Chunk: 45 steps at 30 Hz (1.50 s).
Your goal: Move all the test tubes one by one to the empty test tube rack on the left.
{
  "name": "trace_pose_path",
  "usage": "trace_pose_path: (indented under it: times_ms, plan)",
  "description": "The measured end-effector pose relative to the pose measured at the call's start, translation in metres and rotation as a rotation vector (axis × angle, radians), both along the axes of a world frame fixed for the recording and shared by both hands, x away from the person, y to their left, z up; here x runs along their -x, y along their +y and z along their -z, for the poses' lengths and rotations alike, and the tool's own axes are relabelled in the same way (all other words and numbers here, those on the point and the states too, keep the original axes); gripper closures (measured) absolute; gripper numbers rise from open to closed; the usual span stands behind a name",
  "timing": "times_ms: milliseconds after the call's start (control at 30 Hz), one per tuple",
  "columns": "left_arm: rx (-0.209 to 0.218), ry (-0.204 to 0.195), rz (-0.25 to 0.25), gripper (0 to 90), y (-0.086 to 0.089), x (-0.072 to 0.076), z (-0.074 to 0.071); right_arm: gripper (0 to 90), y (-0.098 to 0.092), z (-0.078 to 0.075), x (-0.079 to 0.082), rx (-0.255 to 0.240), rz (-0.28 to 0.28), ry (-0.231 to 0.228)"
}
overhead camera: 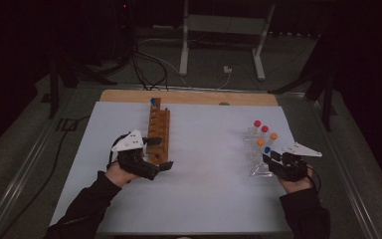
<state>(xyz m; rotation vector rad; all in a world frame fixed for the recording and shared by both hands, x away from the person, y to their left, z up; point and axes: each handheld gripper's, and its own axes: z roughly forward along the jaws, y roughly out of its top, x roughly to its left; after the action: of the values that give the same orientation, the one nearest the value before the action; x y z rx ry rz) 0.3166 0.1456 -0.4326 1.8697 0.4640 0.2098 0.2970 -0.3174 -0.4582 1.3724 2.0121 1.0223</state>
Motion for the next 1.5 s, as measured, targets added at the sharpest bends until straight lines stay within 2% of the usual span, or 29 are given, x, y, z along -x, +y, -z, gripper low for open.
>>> trace_pose_path:
  times_ms: [133,200,300,433,567,767,900,1067,1133,1167,1200,1333,1367,1500]
  plan:
    - [-0.008,-0.001,0.0,7.0,-0.002,0.0,0.001,75.3,0.004,0.003,-0.004,0.019,0.012,0.009]
    - [-0.009,-0.002,0.003,7.0,-0.002,0.0,0.001,76.6,0.004,0.001,-0.004,0.024,0.024,0.008]
    - [-0.008,-0.003,0.005,7.0,-0.002,0.001,0.0,76.8,0.002,-0.006,-0.001,0.022,0.03,-0.017]
    - [-0.001,-0.006,0.013,7.0,-0.003,0.001,-0.005,76.9,0.003,-0.025,0.01,0.042,0.025,-0.078]
    - [0.001,-0.007,0.027,7.0,-0.004,0.001,-0.01,76.9,0.013,-0.045,0.022,0.077,0.002,-0.14]
    - [0.009,-0.005,0.051,7.1,-0.009,0.003,-0.016,77.0,0.032,-0.061,0.033,0.058,-0.082,-0.174]
    - [0.015,0.003,0.079,7.1,-0.016,0.003,-0.019,76.9,0.052,-0.06,0.036,0.022,-0.177,-0.159]
    - [0.015,0.012,0.12,7.2,-0.027,0.006,-0.022,77.0,0.084,-0.043,0.032,0.026,-0.304,-0.096]
    - [0.006,0.009,0.134,7.6,-0.033,0.007,-0.023,77.0,0.089,-0.041,0.032,0.027,-0.32,-0.087]
    - [0.01,0.012,0.144,8.3,-0.035,0.007,-0.023,77.0,0.099,-0.038,0.032,0.022,-0.362,-0.076]
    - [0.011,0.014,0.149,8.3,-0.038,0.007,-0.024,77.0,0.099,-0.038,0.032,0.022,-0.362,-0.076]
    - [0.002,0.02,0.182,9.4,-0.051,0.009,-0.023,77.0,0.116,-0.035,0.035,0.018,-0.425,-0.059]
    - [0.001,0.022,0.187,12.3,-0.054,0.01,-0.023,77.0,0.123,-0.035,0.036,0.011,-0.451,-0.05]
    - [-0.01,0.026,0.213,16.6,-0.067,0.01,-0.021,77.0,0.132,-0.033,0.037,0.006,-0.479,-0.041]
